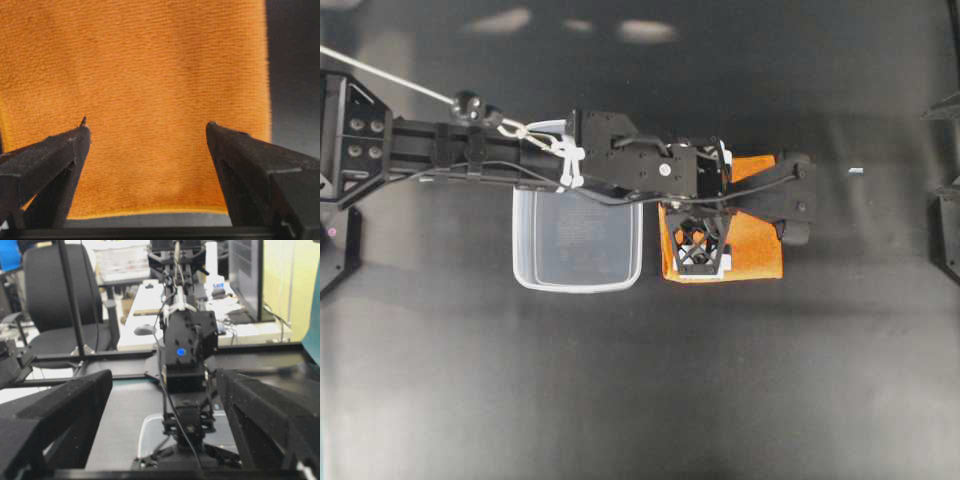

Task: Place the orange towel into the container with the left arm.
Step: 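Lower the open left gripper onto the orange towel's center, then close the left gripper to pinch the orange towel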

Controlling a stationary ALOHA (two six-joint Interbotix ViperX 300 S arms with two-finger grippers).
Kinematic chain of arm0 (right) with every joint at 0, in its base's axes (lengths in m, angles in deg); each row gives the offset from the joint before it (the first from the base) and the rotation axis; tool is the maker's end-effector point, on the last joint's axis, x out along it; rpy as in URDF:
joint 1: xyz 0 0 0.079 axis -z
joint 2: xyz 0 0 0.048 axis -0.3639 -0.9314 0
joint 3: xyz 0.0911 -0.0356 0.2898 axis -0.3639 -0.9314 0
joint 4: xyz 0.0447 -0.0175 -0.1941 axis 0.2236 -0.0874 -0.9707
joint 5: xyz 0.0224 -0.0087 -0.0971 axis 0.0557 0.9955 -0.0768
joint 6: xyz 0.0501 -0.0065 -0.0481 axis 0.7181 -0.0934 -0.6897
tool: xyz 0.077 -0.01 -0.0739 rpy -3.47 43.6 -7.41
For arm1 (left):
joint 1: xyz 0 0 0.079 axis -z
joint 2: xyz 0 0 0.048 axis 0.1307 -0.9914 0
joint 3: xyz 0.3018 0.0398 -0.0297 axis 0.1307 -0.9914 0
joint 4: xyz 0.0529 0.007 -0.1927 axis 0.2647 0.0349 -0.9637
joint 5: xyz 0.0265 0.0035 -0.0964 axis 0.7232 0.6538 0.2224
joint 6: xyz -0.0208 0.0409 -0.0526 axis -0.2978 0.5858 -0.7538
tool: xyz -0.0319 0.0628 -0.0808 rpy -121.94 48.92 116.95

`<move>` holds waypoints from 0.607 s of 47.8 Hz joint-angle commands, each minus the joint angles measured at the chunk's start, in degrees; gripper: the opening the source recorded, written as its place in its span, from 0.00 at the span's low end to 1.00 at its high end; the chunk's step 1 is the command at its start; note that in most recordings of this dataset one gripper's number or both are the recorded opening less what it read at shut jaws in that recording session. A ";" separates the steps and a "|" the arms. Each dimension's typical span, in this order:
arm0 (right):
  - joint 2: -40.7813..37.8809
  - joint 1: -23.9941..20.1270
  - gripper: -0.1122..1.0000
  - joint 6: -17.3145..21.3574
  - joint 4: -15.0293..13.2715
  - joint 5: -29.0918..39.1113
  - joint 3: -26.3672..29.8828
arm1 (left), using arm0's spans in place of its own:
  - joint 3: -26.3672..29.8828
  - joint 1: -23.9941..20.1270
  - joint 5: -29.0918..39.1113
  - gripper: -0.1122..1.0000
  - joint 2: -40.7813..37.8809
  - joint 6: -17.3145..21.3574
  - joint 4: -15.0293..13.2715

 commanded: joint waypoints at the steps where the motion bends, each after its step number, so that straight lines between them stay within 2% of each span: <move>1: -0.53 -0.09 0.83 0.00 0.26 -0.70 1.23 | 0.62 0.09 -0.44 0.91 -0.35 1.14 0.26; 9: -0.62 -0.18 0.83 0.00 0.26 -0.79 1.14 | 0.62 0.26 -3.78 0.91 -1.58 3.25 0.26; 29: -0.79 -0.18 0.83 0.00 0.26 -0.70 1.05 | -0.53 0.62 -5.27 0.90 -2.72 2.99 0.26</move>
